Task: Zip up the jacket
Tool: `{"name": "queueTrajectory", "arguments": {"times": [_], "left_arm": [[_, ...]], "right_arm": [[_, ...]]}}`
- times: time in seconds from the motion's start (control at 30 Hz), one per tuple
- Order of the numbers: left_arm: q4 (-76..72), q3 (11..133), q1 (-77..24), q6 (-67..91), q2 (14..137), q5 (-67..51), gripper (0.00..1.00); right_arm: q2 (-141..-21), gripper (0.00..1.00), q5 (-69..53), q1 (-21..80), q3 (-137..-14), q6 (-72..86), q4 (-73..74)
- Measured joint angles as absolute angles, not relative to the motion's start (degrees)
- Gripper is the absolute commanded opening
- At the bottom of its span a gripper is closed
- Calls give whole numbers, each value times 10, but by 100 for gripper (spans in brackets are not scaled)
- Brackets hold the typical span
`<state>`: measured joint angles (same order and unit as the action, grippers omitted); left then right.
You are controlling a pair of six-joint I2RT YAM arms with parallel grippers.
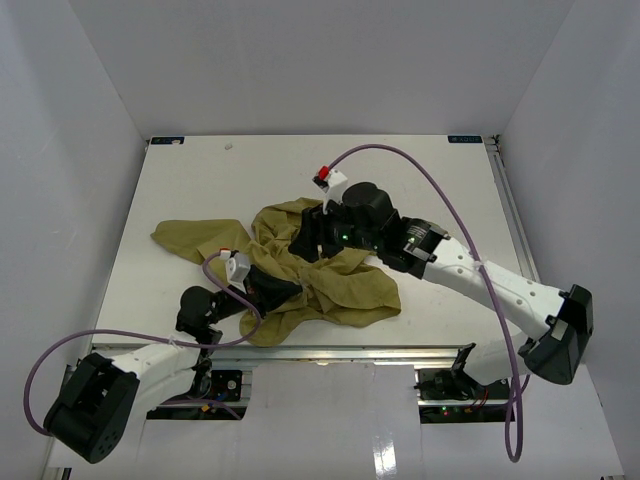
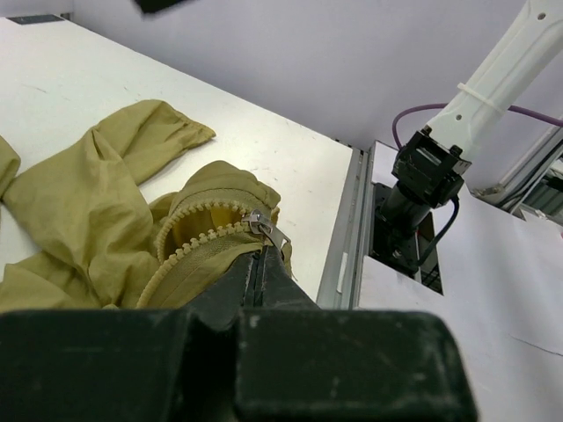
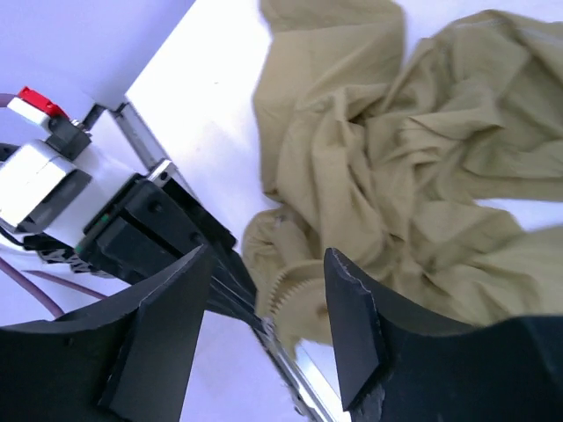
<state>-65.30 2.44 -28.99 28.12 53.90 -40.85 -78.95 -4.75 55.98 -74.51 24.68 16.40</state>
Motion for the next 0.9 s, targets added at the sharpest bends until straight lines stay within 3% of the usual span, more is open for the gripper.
{"name": "queueTrajectory", "arguments": {"times": [0.13, 0.37, 0.57, 0.9], "left_arm": [[-614, 39, -290, 286, 530, -427, 0], [-591, 65, -289, 313, 550, -465, 0], [-596, 65, -280, 339, 568, -489, 0], [-621, 65, -274, 369, 588, -516, 0]], "right_arm": [[-712, 55, -29, 550, -728, 105, 192], [-562, 60, -49, 557, -605, -258, 103], [-539, 50, -74, 594, -462, -521, -17], [-538, 53, 5, 745, -343, -756, -67]]}}
